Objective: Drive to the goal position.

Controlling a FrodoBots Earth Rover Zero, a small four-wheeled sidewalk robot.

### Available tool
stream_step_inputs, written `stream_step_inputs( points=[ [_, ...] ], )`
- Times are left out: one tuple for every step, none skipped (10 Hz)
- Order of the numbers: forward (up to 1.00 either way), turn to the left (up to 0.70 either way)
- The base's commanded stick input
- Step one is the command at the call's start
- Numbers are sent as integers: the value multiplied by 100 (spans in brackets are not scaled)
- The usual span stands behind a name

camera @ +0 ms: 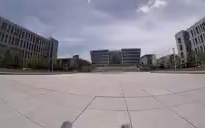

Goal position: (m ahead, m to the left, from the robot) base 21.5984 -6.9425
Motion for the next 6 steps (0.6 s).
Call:
stream_step_inputs(
  points=[
    [70, 0],
    [70, 0],
    [70, 0],
    [70, -1],
    [70, -12],
    [70, -35]
  ],
)
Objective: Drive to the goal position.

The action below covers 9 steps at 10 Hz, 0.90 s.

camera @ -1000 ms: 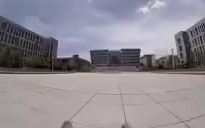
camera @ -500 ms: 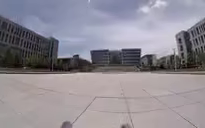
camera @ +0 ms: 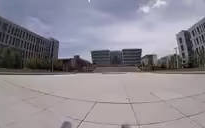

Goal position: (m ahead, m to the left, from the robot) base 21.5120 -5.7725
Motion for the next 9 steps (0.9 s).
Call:
stream_step_inputs(
  points=[
    [70, -35],
    [70, -34],
    [70, -27],
    [70, -2],
    [70, 0],
    [70, 0],
    [70, 0],
    [70, 0],
    [70, 0]
  ],
)
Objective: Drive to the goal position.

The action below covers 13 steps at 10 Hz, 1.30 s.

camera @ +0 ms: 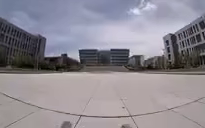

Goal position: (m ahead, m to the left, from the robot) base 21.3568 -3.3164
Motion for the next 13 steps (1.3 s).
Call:
stream_step_inputs(
  points=[
    [70, 0],
    [70, 0],
    [70, 0],
    [70, 0],
    [70, 0],
    [70, 0],
    [70, 0],
    [70, 0],
    [70, 0],
    [70, 0],
    [70, 0],
    [70, 0],
    [70, 0]
  ],
)
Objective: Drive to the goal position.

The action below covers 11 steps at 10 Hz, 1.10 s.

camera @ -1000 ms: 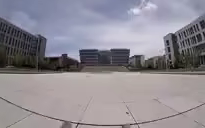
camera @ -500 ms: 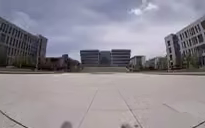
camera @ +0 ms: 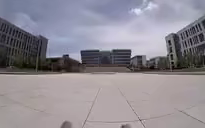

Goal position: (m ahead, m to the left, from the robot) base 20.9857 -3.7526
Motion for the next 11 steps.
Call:
stream_step_inputs(
  points=[
    [70, 0],
    [70, 0],
    [70, 0],
    [70, 0],
    [70, 0],
    [70, 0],
    [70, 0],
    [70, 0],
    [70, 0],
    [70, 0],
    [70, 0]
  ],
)
